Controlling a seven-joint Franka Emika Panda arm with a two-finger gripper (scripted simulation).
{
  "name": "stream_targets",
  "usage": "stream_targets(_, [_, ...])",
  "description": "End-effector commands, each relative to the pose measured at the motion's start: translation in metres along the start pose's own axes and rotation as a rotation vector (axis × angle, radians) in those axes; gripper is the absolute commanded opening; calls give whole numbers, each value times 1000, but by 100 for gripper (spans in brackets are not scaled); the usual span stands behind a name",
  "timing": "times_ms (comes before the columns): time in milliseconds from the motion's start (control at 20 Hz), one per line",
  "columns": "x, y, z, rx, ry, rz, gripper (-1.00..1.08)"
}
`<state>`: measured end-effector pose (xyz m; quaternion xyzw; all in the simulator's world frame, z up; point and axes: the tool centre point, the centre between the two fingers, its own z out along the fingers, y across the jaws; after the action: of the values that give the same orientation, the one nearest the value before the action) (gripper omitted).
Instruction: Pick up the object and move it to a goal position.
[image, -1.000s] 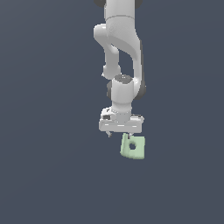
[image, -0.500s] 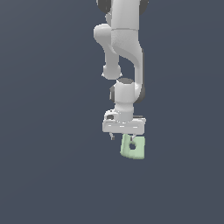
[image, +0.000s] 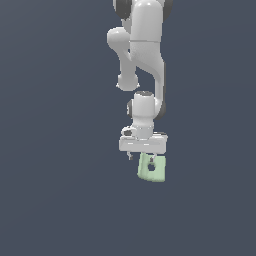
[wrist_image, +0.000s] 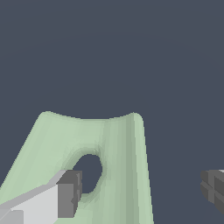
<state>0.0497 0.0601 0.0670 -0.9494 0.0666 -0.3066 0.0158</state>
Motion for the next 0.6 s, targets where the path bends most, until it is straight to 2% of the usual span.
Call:
stream_targets(0, [0, -1, 0, 2, 13, 3, 108])
stream_targets(550, [-1, -1, 10, 3, 17, 4, 108])
